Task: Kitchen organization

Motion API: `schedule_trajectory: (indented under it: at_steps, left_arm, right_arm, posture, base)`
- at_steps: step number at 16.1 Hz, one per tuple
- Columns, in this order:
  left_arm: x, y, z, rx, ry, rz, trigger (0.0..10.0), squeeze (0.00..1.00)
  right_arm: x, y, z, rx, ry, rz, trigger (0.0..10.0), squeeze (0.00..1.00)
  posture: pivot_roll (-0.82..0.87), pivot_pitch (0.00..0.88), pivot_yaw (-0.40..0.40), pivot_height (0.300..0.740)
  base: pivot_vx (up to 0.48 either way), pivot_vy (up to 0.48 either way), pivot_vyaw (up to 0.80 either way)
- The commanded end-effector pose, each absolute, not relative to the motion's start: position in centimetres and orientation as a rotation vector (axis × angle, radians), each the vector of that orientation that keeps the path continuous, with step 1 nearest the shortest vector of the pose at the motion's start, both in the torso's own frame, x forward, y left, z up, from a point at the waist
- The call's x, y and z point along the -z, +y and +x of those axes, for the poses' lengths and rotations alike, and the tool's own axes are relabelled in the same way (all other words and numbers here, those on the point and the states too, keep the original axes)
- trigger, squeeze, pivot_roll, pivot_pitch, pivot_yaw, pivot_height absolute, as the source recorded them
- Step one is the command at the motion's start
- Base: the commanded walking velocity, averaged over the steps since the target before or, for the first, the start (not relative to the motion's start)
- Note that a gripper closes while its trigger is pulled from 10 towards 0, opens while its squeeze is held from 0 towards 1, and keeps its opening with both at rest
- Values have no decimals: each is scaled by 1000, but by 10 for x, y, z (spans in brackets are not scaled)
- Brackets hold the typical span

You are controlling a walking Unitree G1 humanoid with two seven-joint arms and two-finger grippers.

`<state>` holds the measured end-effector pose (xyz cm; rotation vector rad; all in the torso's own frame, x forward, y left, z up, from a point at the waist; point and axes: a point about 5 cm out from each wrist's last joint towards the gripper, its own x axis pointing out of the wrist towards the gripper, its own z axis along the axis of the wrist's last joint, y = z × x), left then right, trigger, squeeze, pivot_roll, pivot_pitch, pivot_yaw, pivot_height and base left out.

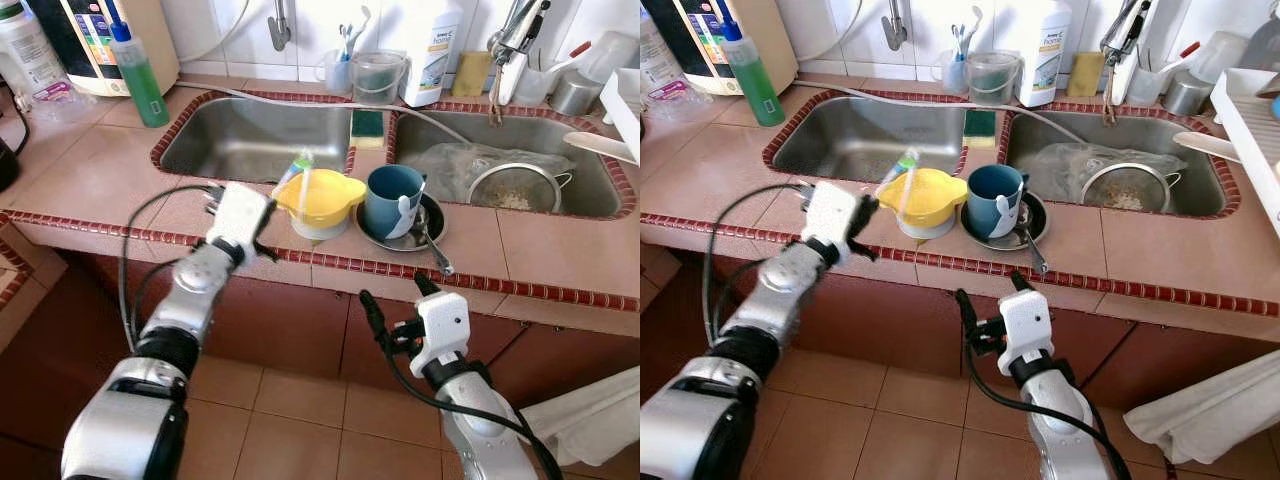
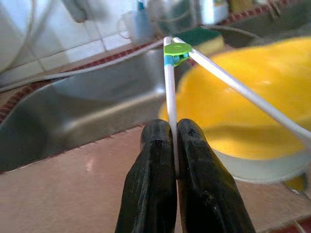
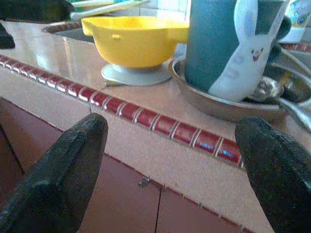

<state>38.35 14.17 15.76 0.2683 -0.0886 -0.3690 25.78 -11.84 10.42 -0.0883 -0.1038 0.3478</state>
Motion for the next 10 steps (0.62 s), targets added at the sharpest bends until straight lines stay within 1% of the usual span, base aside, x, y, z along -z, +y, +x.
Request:
schedule_trajectory:
  at_steps: [1, 4, 7, 10]
  left_arm:
    - [-171, 147, 386, 374, -123, 243, 10000, 0]
    - [-191, 154, 386, 399, -199, 157, 10000, 0]
    - [-212, 160, 383, 416, -278, 108, 10000, 0]
    - [-214, 167, 378, 395, -297, 80, 10000, 0]
  right_arm:
    - [-106, -116, 260, -366, -109, -83, 10000, 0]
    - [-113, -116, 267, -377, -142, -99, 10000, 0]
    - [-132, -115, 278, -389, -213, -115, 10000, 0]
    - [-151, -120, 285, -363, -289, -121, 10000, 0]
  posture:
    - [-186, 85, 49, 740]
    - [-178, 65, 37, 740]
    - [-165, 39, 25, 740]
    - [-152, 17, 19, 740]
  base:
    - [0, 0, 0]
    - [0, 0, 0]
    - [0, 0, 0]
    - [0, 0, 0]
